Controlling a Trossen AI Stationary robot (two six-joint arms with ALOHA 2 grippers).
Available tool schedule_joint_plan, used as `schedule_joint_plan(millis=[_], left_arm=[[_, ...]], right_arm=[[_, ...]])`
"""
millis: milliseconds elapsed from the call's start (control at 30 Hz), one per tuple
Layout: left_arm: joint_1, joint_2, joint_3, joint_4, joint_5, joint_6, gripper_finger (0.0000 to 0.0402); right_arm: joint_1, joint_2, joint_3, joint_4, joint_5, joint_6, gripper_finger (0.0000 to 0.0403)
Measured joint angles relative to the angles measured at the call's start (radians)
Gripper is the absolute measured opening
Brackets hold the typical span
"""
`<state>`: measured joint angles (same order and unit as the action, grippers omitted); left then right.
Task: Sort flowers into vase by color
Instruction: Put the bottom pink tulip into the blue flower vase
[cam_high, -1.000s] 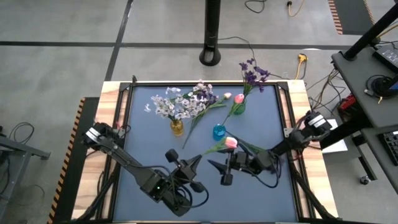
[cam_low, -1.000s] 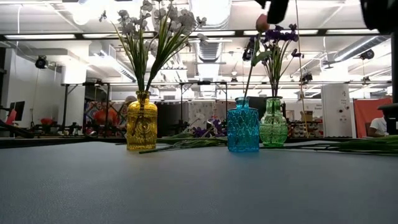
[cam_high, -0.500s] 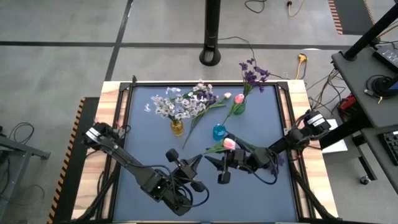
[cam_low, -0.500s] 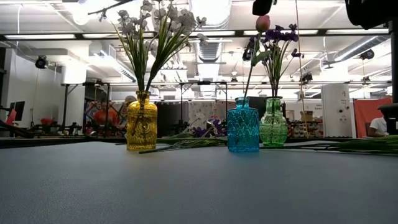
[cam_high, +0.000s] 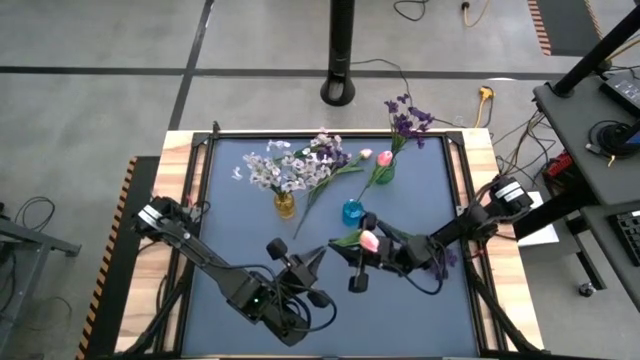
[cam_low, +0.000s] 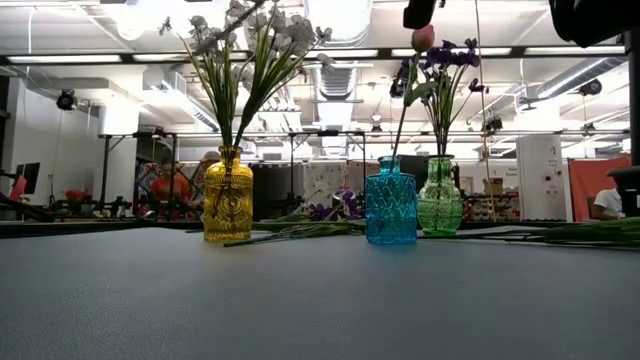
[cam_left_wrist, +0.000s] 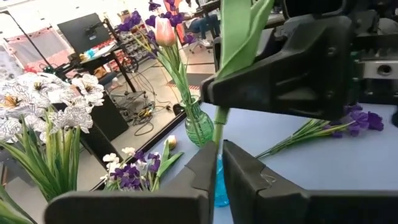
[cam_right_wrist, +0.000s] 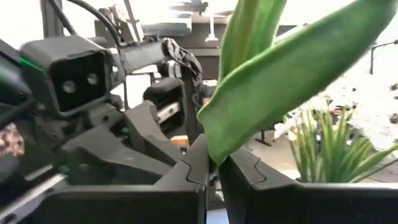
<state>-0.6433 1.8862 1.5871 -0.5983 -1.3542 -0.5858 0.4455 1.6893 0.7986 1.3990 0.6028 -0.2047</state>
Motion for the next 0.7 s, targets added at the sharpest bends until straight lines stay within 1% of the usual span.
schedule_joint_plan(millis=[100, 200, 267, 300, 400, 467, 533, 600, 700], left_arm=[[-0.001, -0.001, 0.002, -0.003, 0.035, 0.011, 0.0048], [-0.001, -0.006, 0.002, -0.012, 0.135, 0.060, 0.0093], [-0.001, -0.013, 0.002, -0.031, 0.206, 0.100, 0.0121], [-0.001, -0.018, 0.002, -0.041, 0.232, 0.119, 0.0134], [-0.003, -0.043, 0.002, -0.075, 0.246, 0.174, 0.0163], [-0.007, -0.071, 0.002, -0.095, 0.248, 0.216, 0.0174], [-0.008, -0.100, 0.003, -0.109, 0.267, 0.269, 0.0179], [-0.008, -0.121, 0.003, -0.113, 0.294, 0.337, 0.0180], [-0.001, -0.143, 0.002, -0.116, 0.299, 0.434, 0.0176]], right_arm=[[0.001, -0.054, 0.000, -0.111, 0.021, -0.004, 0.0015], [0.003, -0.159, 0.000, -0.347, 0.091, 0.014, 0.0015], [0.004, -0.253, 0.004, -0.589, 0.132, 0.064, 0.0014], [0.001, -0.304, 0.015, -0.729, 0.135, 0.107, 0.0014], [-0.013, -0.462, 0.084, -1.176, 0.096, 0.304, 0.0014], [-0.023, -0.546, 0.147, -1.439, 0.048, 0.413, 0.0014], [-0.029, -0.607, 0.208, -1.648, 0.033, 0.480, 0.0014], [-0.034, -0.651, 0.262, -1.810, 0.038, 0.530, 0.0013], [-0.046, -0.697, 0.344, -2.006, 0.065, 0.596, 0.0013]])
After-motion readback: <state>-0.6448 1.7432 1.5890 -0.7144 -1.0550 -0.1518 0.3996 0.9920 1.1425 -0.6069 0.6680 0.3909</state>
